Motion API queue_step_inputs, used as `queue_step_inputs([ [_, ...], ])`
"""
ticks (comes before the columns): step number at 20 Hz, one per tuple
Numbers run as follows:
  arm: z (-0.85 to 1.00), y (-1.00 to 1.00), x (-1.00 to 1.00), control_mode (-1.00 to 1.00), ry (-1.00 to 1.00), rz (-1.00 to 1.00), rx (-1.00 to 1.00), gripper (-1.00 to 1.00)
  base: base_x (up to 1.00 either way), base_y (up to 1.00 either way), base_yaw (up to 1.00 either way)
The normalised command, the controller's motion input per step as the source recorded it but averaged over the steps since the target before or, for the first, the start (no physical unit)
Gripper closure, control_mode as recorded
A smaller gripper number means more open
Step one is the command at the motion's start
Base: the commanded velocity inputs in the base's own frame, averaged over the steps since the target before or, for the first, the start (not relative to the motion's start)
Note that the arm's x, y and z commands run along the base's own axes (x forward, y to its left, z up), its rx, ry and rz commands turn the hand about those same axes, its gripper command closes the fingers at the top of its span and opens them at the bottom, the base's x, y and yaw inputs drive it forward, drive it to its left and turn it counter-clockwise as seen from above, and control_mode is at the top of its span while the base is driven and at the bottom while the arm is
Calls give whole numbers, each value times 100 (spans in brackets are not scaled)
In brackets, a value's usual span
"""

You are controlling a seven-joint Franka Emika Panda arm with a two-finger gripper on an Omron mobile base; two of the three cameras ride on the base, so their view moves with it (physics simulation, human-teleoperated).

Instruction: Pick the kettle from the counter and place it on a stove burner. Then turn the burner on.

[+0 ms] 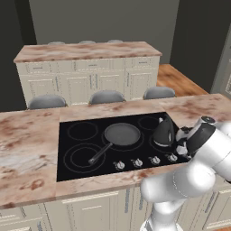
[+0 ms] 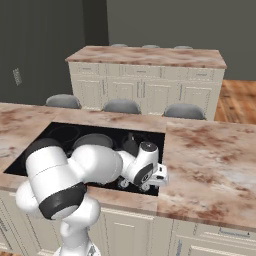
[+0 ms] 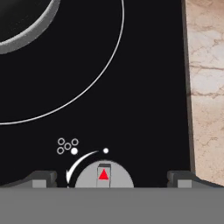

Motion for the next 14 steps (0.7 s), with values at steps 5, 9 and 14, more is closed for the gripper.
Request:
queue_step_inputs([
  [5,-24,0,10,-100,0,0,0,-100,0,0,0],
  [9,-30,0,4,-100,0,0,0,-100,0,0,0],
  [14,-39,1,0,-100,0,0,0,100,0,0,0],
])
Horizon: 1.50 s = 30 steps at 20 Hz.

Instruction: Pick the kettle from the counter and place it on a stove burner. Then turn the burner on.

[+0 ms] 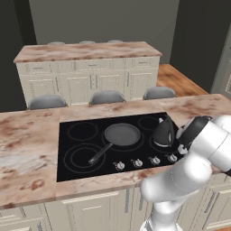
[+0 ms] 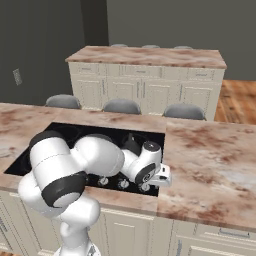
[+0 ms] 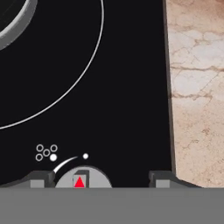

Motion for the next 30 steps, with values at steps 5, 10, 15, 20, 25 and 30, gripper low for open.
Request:
queue_step_inputs([
  [5,-36,4,-3,-100,0,0,0,100,0,0,0],
  [10,-37,7,-25,-100,0,0,0,100,0,0,0],
  [15,-39,21,-44,-100,-2,0,0,100,0,0,0],
  [20,-31,40,-42,-100,-9,0,0,100,0,0,0],
  [25,-31,42,-41,-100,-8,0,0,100,0,0,0],
  [30,-25,34,-31,-100,-1,-1,0,100,0,0,0],
])
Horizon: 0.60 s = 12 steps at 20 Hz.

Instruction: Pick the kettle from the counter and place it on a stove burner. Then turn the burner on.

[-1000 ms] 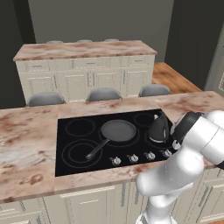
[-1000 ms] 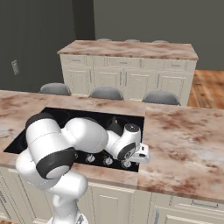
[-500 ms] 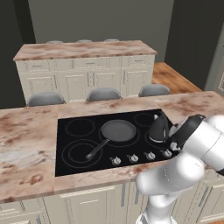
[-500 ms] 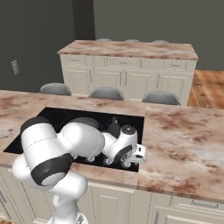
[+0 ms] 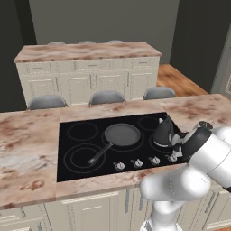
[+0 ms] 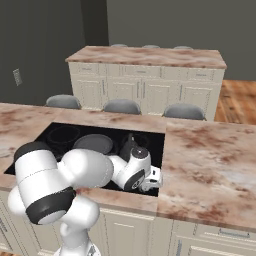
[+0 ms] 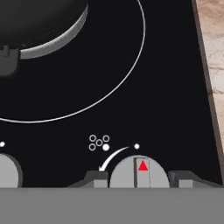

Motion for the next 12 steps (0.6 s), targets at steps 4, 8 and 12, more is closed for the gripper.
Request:
queue_step_inputs([
  [4,-6,3,-5,-100,0,0,0,100,0,0,0],
  [8,0,0,0,-100,0,0,0,100,0,0,0],
  [12,-2,0,0,-100,2,1,0,100,0,0,0],
])
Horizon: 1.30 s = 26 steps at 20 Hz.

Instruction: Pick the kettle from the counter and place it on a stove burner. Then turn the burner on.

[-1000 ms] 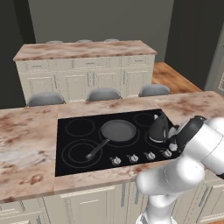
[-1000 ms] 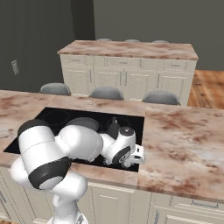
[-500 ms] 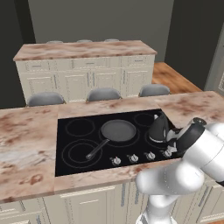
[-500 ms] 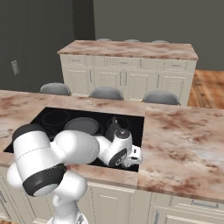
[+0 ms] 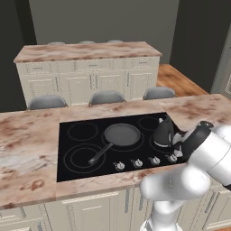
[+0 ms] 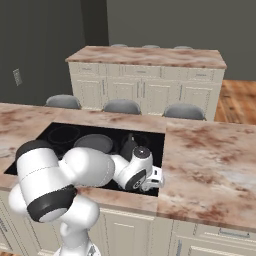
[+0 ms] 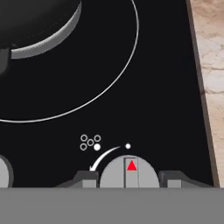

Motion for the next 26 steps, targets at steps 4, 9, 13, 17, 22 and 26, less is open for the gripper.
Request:
queue_step_inputs([
  [4,-4,0,0,-100,10,12,0,100,0,0,0],
  [9,-7,0,0,-100,10,20,0,100,0,0,0],
  [13,-11,0,-1,-100,1,25,0,100,0,0,0],
  [17,-17,0,-7,-100,0,28,0,100,0,0,0],
  [22,-15,0,-8,-100,0,29,-1,100,0,0,0],
  [26,-13,0,-6,-100,0,32,-1,100,0,0,0],
])
